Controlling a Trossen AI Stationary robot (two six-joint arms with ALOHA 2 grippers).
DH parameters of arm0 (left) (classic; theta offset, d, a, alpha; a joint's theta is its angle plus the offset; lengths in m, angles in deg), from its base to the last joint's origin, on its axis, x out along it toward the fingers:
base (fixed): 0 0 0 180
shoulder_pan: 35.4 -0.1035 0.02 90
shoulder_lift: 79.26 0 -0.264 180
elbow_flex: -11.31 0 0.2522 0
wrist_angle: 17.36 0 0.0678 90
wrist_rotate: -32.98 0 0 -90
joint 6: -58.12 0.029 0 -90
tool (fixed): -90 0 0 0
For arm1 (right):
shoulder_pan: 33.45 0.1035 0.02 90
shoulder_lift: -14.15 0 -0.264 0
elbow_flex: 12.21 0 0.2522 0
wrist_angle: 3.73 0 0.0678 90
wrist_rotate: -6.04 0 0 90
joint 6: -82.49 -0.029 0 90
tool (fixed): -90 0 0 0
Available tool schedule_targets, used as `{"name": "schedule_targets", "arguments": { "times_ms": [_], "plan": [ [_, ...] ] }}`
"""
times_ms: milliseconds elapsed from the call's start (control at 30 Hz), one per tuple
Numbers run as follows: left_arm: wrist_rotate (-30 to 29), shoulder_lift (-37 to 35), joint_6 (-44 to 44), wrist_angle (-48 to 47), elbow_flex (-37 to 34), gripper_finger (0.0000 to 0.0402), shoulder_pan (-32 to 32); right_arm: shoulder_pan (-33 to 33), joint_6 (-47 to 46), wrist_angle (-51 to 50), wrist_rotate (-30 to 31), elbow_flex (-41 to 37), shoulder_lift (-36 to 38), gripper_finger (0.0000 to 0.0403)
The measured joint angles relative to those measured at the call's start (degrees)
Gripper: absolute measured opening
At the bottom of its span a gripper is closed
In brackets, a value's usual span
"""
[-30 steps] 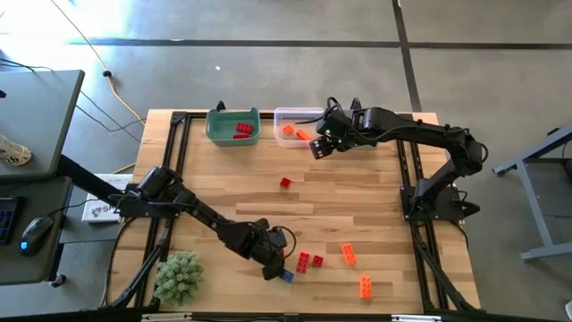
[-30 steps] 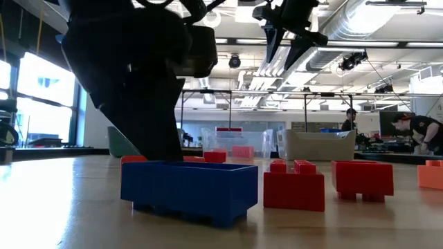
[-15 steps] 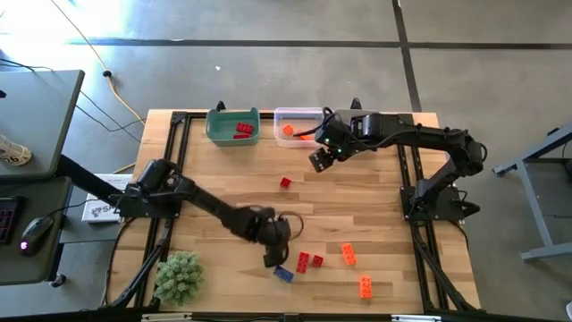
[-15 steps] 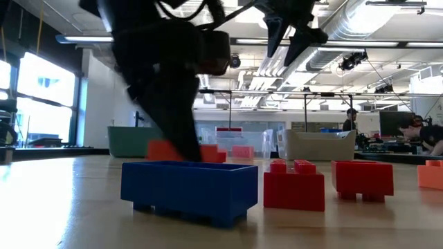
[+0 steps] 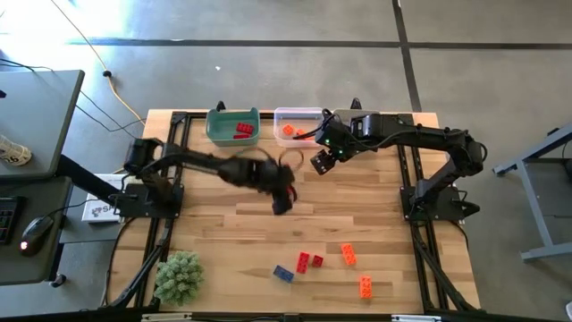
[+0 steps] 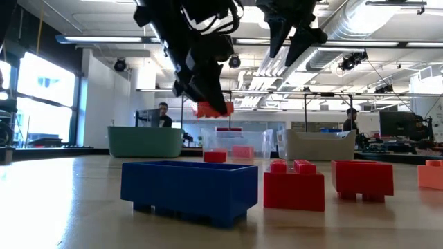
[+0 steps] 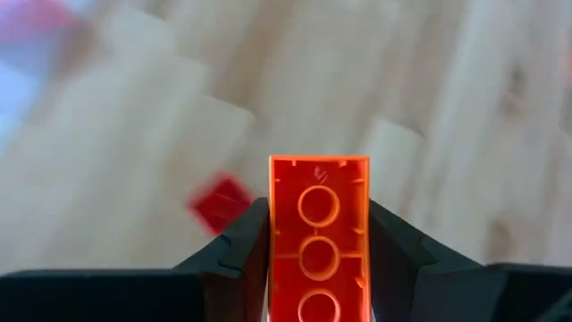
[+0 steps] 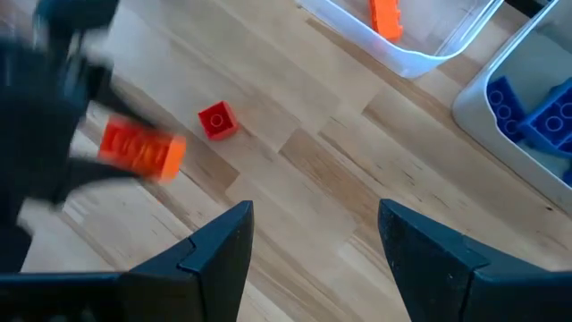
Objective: Sort & place blocks by color
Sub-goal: Put the orange game piece into the transparent bin
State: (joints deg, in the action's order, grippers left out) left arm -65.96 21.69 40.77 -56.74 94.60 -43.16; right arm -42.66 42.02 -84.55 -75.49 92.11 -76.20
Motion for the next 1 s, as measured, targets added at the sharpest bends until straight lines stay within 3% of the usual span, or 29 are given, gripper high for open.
{"name": "schedule_targets", "arguments": {
  "times_ms": [200,400,733,1000],
  "plan": [
    [-0.5,-2.0,7.0,3.4,0.0,0.0116,-9.3,0.0,-0.3,0.8,0.8,0.0,0.0,0.0228],
    [2.7,-2.2,15.2,8.3,0.1,0.0117,-16.7,0.1,-4.8,1.1,1.5,0.0,0.0,0.0228],
    [4.1,-1.9,26.7,16.6,0.1,0.0117,-25.4,4.9,-23.5,1.2,1.6,0.0,0.0,0.0228],
    [5.2,0.7,28.5,19.7,0.1,0.0118,-30.5,13.3,-36.6,4.5,5.0,0.0,-1.4,0.0228]
  ]
}}
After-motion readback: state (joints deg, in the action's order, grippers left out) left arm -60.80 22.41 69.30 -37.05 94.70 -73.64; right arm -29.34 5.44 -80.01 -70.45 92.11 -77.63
